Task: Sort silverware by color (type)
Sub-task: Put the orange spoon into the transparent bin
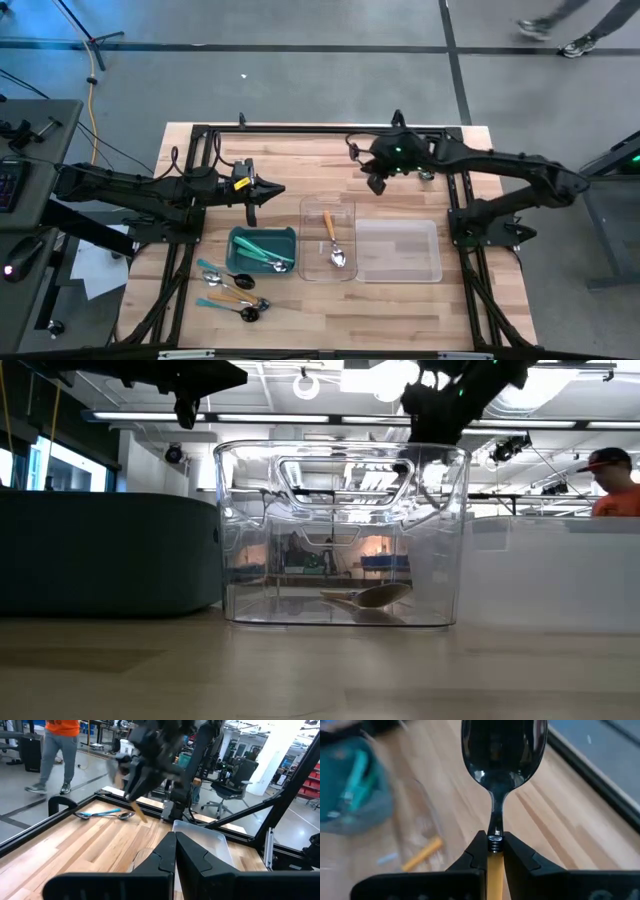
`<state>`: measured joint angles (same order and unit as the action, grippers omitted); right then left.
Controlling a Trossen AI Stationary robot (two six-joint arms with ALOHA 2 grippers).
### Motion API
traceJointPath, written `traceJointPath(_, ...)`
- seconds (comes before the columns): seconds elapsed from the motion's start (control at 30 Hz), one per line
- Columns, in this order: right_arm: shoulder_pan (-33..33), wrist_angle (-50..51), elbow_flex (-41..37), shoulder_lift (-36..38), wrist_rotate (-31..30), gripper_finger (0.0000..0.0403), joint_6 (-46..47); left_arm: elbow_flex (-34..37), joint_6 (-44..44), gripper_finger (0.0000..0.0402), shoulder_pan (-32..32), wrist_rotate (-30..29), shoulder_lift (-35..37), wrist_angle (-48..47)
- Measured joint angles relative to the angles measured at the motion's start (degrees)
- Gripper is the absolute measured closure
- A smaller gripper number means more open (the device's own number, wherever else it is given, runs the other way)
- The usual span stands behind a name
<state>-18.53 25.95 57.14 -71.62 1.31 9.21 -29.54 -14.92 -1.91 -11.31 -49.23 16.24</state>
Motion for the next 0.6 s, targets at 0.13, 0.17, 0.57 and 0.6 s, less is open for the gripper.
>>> traceJointPath(0.13,3.16,-11.85,-5.13,4.89,1.25,0.0382,1.68,0.00,0.00,0.0401,0.00,0.00,0.00,0.01)
traceJointPath(0.17,3.93,-16.50,-7.73,6.08,1.58,0.0382,3.57,0.00,0.00,0.0401,0.00,0.00,0.00,0.01)
traceJointPath(0.57,18.36,-50.58,-20.02,7.76,-3.14,0.0382,11.51,0.00,0.03,0.0401,0.01,0.35,0.00,0.08)
traceJointPath(0.6,18.91,-50.63,-19.21,7.32,-3.19,0.0382,10.70,0.00,0.04,0.0401,0.02,0.40,0.00,0.07)
